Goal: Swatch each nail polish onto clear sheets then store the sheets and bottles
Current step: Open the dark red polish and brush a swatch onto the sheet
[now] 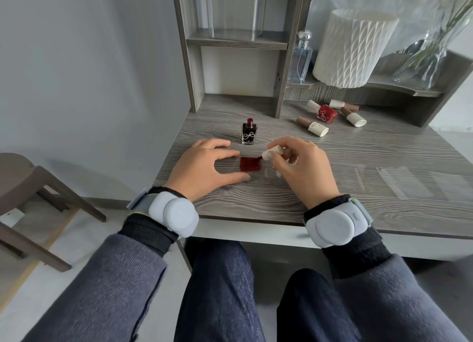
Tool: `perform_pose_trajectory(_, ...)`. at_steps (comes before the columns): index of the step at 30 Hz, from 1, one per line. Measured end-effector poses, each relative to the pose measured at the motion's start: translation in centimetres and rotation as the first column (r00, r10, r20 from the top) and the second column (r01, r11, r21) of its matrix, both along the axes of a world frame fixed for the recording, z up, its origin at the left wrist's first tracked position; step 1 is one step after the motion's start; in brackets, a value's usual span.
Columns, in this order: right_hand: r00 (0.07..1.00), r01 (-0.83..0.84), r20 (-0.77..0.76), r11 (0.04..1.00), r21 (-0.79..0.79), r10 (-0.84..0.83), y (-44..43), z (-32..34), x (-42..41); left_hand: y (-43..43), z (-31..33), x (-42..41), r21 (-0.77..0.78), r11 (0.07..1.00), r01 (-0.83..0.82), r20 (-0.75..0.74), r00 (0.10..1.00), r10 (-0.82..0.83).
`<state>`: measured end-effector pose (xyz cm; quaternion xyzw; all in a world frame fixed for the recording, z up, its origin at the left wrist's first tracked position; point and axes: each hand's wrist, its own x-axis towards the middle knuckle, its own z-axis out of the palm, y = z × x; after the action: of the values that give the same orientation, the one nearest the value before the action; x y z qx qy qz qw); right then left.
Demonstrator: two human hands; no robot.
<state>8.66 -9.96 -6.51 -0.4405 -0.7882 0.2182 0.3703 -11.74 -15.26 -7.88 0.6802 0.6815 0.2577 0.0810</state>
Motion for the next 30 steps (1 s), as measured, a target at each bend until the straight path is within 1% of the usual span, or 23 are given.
perform_pose_trajectory(5, 1.000, 0.014, -0.016, 1.000, 0.010, -0.014, 0.03, -0.08, 0.07, -0.01, 0.07, 0.03, -0.006, 1.000, 0.000, 0.003, 1.000, 0.000)
perform_pose_trajectory(11, 0.998, 0.041, -0.045, 0.997, 0.059, -0.038, 0.23, -0.33, 0.22, -0.04, 0.08, 0.01, -0.010, 1.000, -0.002, 0.001, 1.000, 0.002)
perform_pose_trajectory(17, 0.999, 0.035, -0.010, 0.999, 0.036, -0.035, 0.29, -0.39, 0.18, -0.01, 0.06, 0.00, -0.012, 1.000, -0.001, -0.004, 1.000, 0.001)
perform_pose_trajectory(22, 0.997, 0.048, -0.061, 0.998, 0.034, -0.045, 0.05, -0.16, 0.15, -0.03, 0.06, 0.00, -0.013, 1.000, 0.000, -0.005, 1.000, 0.000)
perform_pose_trajectory(27, 0.999, 0.046, -0.030, 0.999, 0.028, -0.046, 0.09, -0.25, 0.16, -0.05, 0.10, -0.01, -0.005, 1.000, 0.000, 0.000, 1.000, 0.000)
perform_pose_trajectory(30, 0.997, 0.065, -0.052, 0.998, 0.015, -0.064, -0.09, 0.01, 0.07, -0.01, 0.06, 0.00, -0.007, 1.000, 0.001, 0.003, 1.000, -0.001)
